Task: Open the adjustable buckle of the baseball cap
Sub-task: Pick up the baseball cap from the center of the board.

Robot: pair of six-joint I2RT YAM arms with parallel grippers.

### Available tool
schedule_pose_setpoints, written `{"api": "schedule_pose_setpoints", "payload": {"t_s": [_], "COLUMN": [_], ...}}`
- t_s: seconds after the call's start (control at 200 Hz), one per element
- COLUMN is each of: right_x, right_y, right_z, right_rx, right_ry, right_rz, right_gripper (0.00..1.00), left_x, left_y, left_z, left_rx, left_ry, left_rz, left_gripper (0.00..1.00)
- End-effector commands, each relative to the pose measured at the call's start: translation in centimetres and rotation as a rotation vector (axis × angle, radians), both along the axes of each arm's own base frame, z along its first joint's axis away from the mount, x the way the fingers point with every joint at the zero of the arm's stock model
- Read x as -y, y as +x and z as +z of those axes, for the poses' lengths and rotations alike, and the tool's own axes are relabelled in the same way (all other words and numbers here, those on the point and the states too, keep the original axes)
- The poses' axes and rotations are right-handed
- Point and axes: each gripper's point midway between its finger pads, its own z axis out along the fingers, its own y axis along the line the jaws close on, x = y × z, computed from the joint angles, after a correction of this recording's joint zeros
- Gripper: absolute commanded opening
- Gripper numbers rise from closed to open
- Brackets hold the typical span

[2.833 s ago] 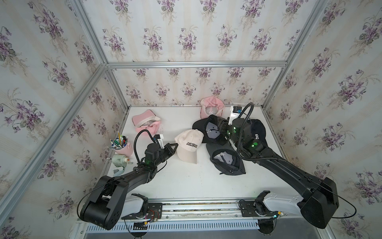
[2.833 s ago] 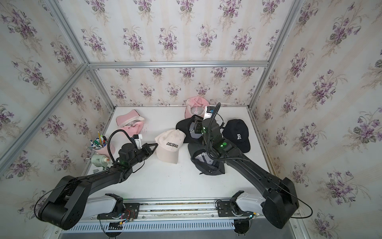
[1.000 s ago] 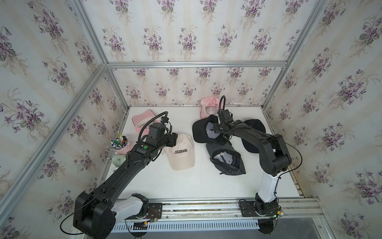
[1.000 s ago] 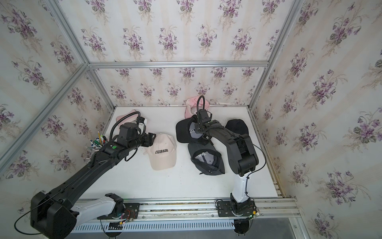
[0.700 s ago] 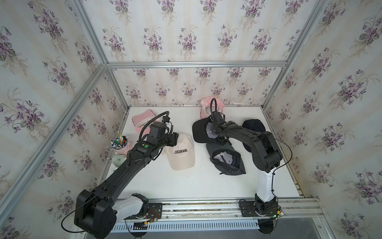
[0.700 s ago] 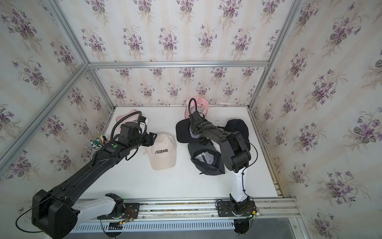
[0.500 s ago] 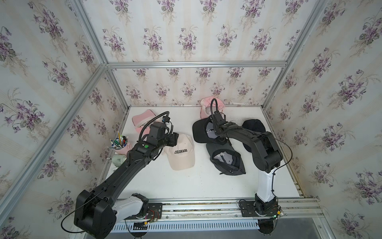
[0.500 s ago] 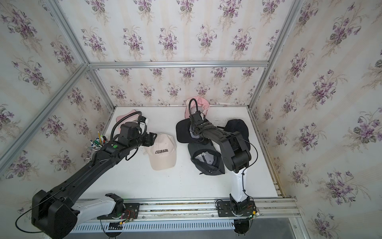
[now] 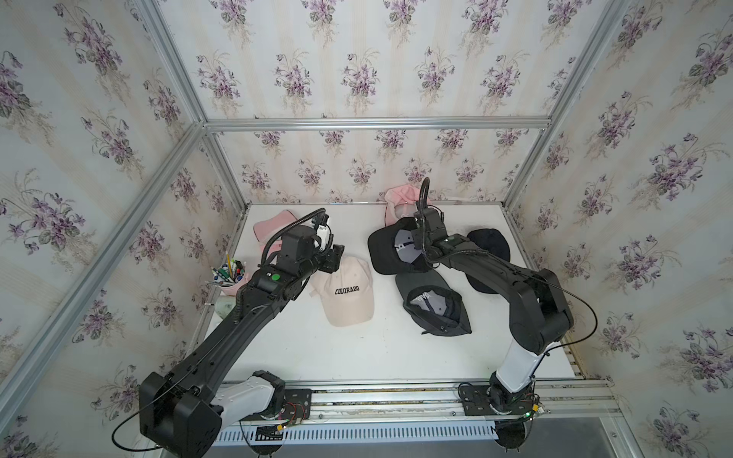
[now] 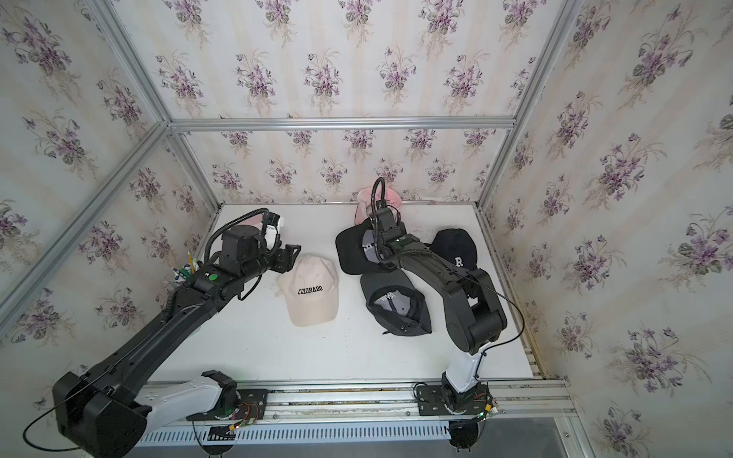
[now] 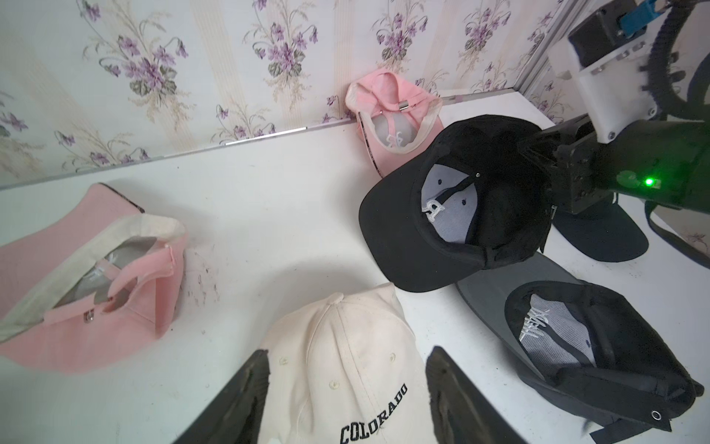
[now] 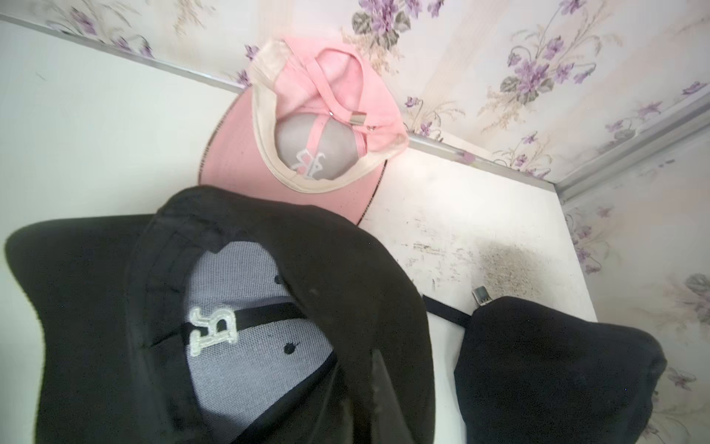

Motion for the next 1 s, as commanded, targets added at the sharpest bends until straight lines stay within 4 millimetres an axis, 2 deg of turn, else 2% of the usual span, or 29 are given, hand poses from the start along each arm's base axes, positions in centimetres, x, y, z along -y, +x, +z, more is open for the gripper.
{"api": "schedule_pose_setpoints", "payload": {"t_s": [0.0, 0.115, 0.23, 0.415, 0.625, 0.65, 0.729, 0.904, 0.924, 0.994], "right_x": [-1.8, -2.8, -3.9, -4.2, -4.6, -4.6, -5.0, -5.6, -7.0, -7.6], "right_y": [-0.3, -1.4, -2.7, -3.9, -5.2, -5.3, -6.1, -7.6, -8.6, -9.5], "right_z": [3.1, 5.5, 8.8, 13.1, 16.1, 16.3, 17.2, 18.1, 18.2, 18.3], "right_rx": [0.071, 0.107, 0.155, 0.218, 0.253, 0.258, 0.268, 0.287, 0.288, 0.296], "right_ry": [0.055, 0.089, 0.13, 0.133, 0.135, 0.138, 0.145, 0.151, 0.157, 0.159], "right_rz": [0.127, 0.223, 0.316, 0.384, 0.446, 0.45, 0.481, 0.544, 0.587, 0.619], "right_gripper": [0.0, 0.0, 0.0, 0.0, 0.0, 0.0, 0.0, 0.0, 0.0, 0.0], "left_x": [1.5, 3.1, 5.0, 8.1, 12.4, 13.2, 14.6, 16.0, 16.1, 16.0], "left_y": [-0.1, -0.4, -0.4, 0.9, 1.5, 2.1, 2.3, 3.5, 3.7, 4.4], "left_z": [2.4, 4.1, 5.5, 8.7, 10.3, 9.3, 9.5, 9.6, 9.5, 9.6], "left_rx": [0.099, 0.161, 0.221, 0.296, 0.348, 0.329, 0.341, 0.346, 0.347, 0.36], "left_ry": [0.023, 0.059, 0.112, 0.074, 0.076, 0.083, 0.075, 0.074, 0.079, 0.115], "left_rz": [-0.117, -0.21, -0.287, -0.367, -0.47, -0.484, -0.513, -0.51, -0.509, -0.493], "left_gripper": [0.67, 0.7, 0.72, 0.75, 0.77, 0.77, 0.77, 0.78, 0.78, 0.77]}}
